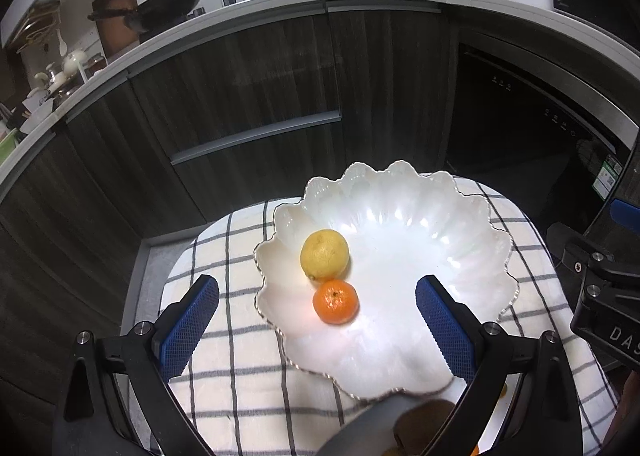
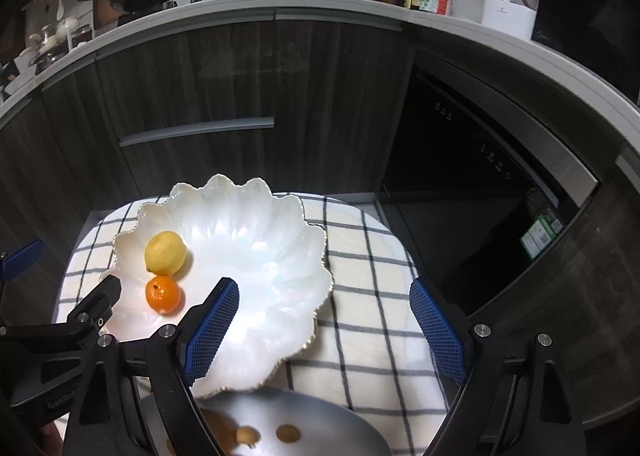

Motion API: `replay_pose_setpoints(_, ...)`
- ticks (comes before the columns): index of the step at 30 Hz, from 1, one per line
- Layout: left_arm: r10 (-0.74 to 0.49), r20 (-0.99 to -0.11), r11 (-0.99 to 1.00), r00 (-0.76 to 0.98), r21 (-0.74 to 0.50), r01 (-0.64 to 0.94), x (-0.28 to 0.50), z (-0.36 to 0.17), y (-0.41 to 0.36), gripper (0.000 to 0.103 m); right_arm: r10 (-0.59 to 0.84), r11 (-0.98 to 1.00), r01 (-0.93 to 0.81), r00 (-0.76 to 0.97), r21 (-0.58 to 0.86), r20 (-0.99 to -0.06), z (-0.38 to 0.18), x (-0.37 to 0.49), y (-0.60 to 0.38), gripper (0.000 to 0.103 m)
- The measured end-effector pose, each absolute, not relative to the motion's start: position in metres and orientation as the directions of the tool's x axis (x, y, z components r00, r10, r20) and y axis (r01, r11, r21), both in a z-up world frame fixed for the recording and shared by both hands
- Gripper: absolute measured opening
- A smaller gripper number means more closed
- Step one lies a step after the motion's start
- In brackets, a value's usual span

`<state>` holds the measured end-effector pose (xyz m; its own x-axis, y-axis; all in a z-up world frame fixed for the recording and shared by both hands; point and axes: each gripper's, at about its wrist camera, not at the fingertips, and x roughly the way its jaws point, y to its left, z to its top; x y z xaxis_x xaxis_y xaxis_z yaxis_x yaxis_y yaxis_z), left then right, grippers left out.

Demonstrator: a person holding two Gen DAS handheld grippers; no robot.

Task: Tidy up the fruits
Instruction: 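Release the mandarin and lemon into the bowl and withdraw both tools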

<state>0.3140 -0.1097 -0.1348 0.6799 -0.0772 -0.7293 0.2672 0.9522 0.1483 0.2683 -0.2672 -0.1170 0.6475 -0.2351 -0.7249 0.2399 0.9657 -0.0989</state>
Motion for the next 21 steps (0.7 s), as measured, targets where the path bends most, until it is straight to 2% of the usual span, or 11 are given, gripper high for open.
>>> replay_pose_setpoints(21, -0.079, -0.716, 0.952, 0.694, 0.153, 0.266, 0.228, -0.121, -0.108, 0.1, -0.265, 0.955, 0.276, 0.639, -0.107, -0.722, -0.111, 0.179, -0.271, 0.088)
